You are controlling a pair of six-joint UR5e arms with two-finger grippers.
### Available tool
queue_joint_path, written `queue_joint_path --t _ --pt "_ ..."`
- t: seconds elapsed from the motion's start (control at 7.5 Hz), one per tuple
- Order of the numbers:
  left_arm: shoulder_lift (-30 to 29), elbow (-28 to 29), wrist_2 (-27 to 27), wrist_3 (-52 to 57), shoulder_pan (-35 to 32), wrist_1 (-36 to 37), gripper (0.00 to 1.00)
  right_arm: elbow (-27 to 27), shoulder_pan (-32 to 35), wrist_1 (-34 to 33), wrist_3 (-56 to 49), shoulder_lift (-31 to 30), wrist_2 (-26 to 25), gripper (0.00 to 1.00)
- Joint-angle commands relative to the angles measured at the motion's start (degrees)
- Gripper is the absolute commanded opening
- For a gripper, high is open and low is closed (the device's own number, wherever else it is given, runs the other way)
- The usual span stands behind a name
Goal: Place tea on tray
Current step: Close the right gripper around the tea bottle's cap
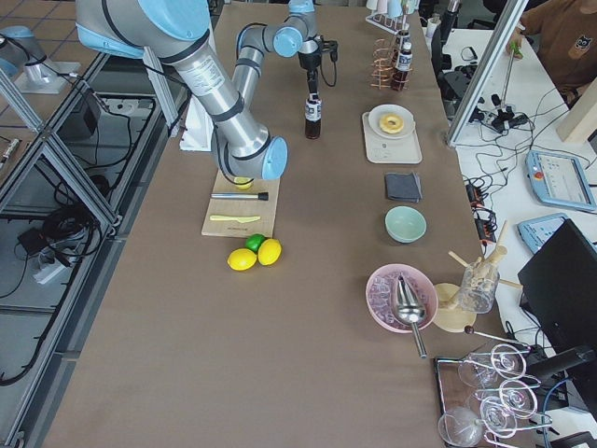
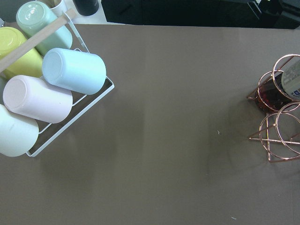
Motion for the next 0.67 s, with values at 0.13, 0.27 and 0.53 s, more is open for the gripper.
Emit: queue_joint_path --t 0.13,0.27,0.53 --pt "-0.6 0.9 0.1 0.0 0.0 0.1 0.98 -0.5 -0.6 0.0 0.4 -0.3 -0.1 0.72" --pt "-0.7 1.0 0.2 0.0 0.0 0.1 0.98 -1.4 -0.9 1.9 0.4 -0.1 -0.9 0.67" --pt "-1.6 2.4 0.2 0.0 0.0 -0.3 0.98 -2.1 -1.0 2.9 0.4 -0.1 -1.2 0.58"
